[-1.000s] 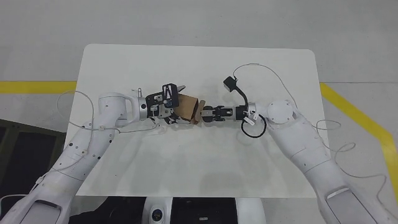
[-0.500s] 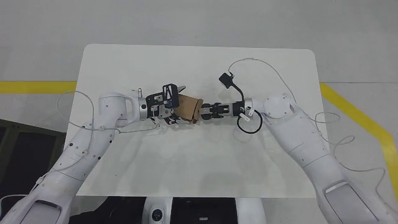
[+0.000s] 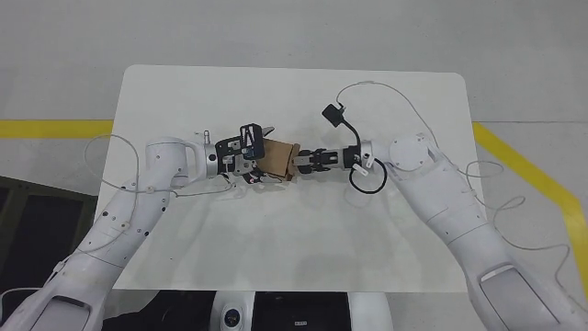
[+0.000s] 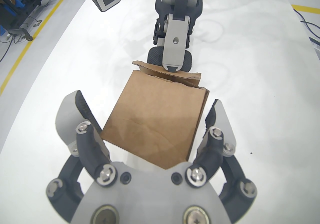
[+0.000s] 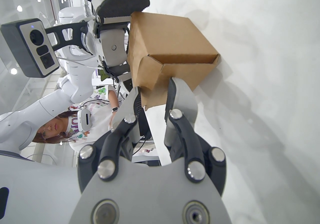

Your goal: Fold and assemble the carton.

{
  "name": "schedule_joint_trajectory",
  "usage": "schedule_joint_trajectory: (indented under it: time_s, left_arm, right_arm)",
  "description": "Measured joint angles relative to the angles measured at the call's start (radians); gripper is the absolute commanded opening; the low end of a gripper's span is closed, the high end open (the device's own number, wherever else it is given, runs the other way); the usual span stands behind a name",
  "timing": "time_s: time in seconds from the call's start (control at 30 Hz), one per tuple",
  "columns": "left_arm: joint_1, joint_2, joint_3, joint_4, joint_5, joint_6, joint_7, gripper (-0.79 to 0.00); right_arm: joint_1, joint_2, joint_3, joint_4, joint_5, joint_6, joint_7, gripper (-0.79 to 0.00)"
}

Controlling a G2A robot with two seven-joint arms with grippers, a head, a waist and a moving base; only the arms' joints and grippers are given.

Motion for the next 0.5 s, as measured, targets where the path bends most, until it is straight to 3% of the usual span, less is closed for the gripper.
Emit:
schedule_joint_trajectory:
  time_s: [0.5]
  left_arm:
    - [0.003,0.000,-0.004,0.000,0.001,-0.003,-0.001,0.000]
  right_arm:
    - [0.002,0.004,0.005,-0.029,-0.057,0.042,0.000,-0.680]
